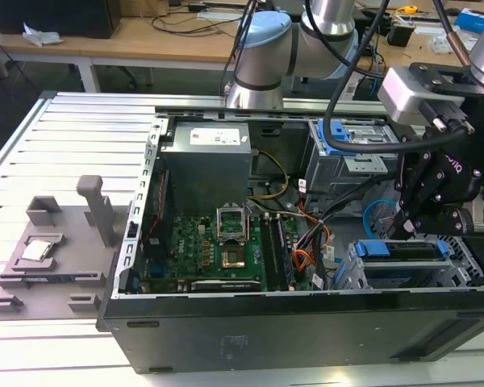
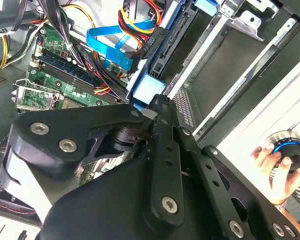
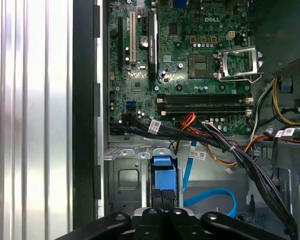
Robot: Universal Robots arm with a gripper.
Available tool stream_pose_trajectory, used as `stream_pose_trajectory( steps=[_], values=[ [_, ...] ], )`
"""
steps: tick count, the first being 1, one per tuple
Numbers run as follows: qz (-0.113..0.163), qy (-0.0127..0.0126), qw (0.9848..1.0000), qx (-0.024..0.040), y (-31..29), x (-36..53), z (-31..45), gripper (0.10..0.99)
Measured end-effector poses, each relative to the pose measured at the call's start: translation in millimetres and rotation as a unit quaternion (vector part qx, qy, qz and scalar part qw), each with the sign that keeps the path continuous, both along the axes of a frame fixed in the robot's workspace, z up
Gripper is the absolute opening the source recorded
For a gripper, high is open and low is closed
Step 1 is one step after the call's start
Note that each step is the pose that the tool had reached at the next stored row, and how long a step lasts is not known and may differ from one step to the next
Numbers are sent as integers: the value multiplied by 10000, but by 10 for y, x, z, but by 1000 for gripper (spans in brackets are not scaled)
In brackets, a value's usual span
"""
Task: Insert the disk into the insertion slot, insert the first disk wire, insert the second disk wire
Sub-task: 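Insert the disk into the insertion slot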
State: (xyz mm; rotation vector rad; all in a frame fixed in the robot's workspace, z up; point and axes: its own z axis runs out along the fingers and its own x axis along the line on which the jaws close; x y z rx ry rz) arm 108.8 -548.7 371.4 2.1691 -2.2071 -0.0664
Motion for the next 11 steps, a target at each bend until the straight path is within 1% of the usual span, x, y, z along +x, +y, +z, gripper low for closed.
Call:
stream_pose_trajectory(
  steps=[1, 6, 7, 8, 11],
  values=[
    [-1, 1, 10000, 0, 0, 22, 0, 106],
    [-1, 10, 10000, -2, 0, 208, 2, 106],
    [-1, 13, 10000, -2, 1, 265, 2, 106],
    [-1, 14, 10000, -2, 1, 301, 2, 106],
    [-1, 14, 10000, -2, 1, 310, 2, 106]
  ],
)
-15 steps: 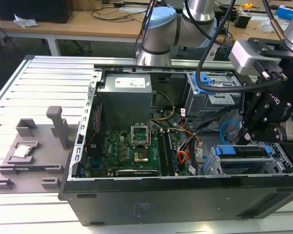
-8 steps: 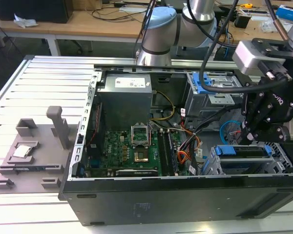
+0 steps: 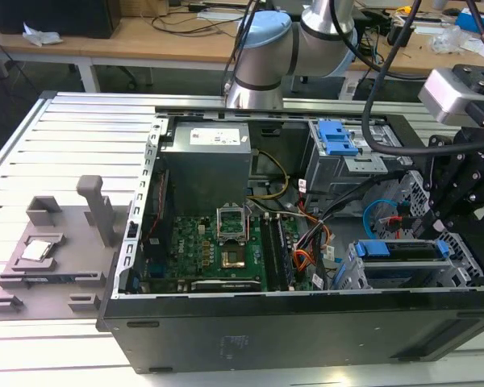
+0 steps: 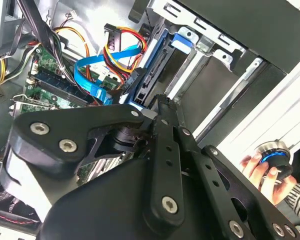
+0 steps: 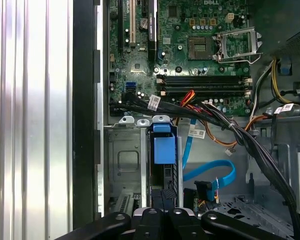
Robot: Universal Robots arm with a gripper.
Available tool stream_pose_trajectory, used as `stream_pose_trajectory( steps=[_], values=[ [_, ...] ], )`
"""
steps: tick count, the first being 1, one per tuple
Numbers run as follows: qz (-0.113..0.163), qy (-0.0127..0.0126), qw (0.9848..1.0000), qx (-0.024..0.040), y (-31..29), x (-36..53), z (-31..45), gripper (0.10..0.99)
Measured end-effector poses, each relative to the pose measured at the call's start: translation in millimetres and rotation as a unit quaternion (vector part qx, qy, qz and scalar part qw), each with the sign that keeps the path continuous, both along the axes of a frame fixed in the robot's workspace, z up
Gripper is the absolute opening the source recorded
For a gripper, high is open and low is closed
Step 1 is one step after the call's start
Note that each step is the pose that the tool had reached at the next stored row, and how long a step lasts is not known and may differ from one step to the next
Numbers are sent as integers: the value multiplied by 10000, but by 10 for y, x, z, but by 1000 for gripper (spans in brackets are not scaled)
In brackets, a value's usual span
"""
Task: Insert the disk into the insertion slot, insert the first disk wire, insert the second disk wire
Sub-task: 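Insert the disk into the insertion slot, then insert the first disk wire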
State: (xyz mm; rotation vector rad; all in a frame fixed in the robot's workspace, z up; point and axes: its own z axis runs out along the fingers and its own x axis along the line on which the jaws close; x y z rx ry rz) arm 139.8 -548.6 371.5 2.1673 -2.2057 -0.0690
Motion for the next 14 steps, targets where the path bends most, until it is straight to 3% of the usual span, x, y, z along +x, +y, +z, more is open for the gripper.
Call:
stream_pose_trajectory(
  steps=[14],
  values=[
    [0, -1, 10000, -1, 0, 0, 17, 106]
  ],
)
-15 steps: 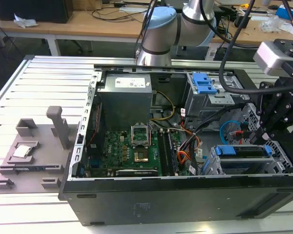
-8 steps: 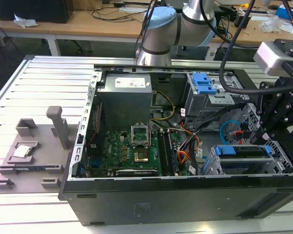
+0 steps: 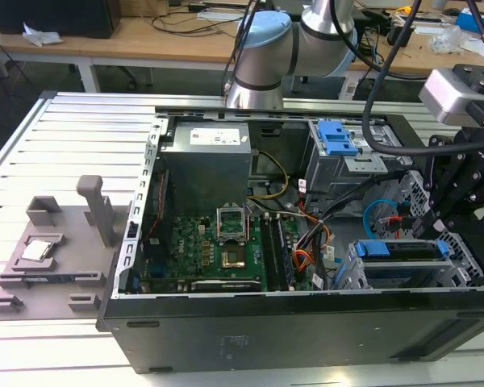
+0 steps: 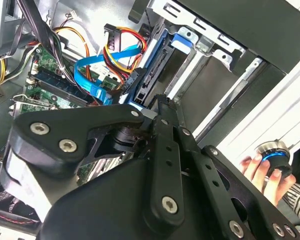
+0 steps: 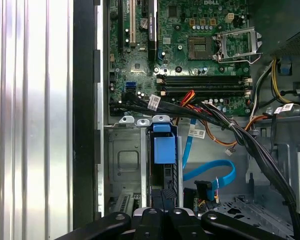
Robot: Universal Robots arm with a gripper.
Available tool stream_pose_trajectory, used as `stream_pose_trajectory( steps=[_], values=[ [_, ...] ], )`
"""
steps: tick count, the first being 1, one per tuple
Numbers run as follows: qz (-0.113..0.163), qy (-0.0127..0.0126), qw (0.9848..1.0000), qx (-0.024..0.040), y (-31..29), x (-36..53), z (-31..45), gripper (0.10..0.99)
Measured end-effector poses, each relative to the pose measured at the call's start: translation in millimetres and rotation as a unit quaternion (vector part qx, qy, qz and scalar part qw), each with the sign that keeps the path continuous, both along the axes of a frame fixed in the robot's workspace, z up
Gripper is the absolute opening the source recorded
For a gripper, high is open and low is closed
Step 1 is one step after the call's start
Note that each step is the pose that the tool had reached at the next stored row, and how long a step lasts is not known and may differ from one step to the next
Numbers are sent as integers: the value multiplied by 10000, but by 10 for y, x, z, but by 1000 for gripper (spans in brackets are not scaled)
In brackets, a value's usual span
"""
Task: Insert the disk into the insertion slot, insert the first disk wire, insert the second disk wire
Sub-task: 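Insert the first disk wire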
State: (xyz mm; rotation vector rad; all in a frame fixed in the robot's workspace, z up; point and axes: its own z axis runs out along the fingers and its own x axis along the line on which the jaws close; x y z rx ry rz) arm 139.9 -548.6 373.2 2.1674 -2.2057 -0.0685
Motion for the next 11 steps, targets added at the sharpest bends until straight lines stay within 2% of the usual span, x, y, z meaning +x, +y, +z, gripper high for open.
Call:
stream_pose_trajectory(
  steps=[2, 4, 8, 11],
  values=[
    [0, -2, 10000, 0, 10, -1, 24, 106],
    [0, -3, 10000, -1, 45, -3, 24, 106],
    [0, -3, 10000, -1, 146, -7, 24, 106],
    [0, -3, 10000, 0, 197, -9, 22, 106]
  ],
)
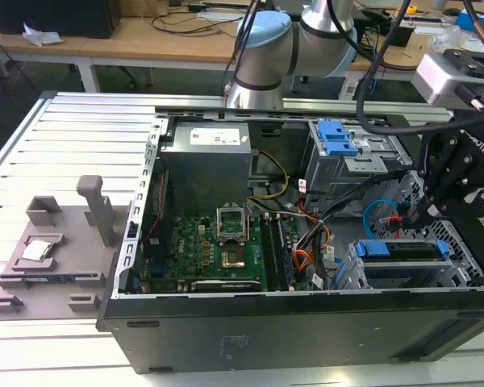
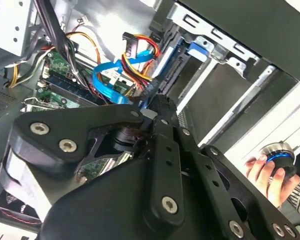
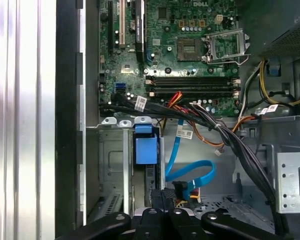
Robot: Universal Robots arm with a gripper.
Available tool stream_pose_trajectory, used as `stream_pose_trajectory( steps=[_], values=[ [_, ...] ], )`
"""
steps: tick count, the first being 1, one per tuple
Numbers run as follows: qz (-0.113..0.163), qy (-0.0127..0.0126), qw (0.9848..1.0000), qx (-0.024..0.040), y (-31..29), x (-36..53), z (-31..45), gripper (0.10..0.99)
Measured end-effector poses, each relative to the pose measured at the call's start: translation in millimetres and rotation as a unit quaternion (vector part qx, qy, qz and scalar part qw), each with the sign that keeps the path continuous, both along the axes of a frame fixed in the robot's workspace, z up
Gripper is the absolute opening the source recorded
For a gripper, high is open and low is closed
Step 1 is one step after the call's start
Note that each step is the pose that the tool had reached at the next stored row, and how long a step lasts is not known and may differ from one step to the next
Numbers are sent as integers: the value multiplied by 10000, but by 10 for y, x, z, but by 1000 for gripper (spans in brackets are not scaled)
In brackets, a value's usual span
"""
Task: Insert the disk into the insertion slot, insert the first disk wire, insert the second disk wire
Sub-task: 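Insert the first disk wire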
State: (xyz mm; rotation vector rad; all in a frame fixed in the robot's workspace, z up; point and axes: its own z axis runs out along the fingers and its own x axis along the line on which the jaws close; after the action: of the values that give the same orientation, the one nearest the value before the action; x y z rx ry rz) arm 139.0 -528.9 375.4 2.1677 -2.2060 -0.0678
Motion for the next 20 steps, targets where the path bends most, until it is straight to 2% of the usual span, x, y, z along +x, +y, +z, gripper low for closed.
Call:
stream_pose_trajectory(
  steps=[2, 3, 10, 13, 20],
  values=[
    [0, 0, 10000, 0, 70, 0, -16, 106],
    [0, 0, 10000, 0, 84, 0, -25, 106],
    [0, 0, 10000, 0, 93, 0, -35, 114],
    [0, 0, 10000, -1, 93, 0, -36, 302],
    [0, 0, 10000, -1, 96, 1, -125, 302]
  ],
)
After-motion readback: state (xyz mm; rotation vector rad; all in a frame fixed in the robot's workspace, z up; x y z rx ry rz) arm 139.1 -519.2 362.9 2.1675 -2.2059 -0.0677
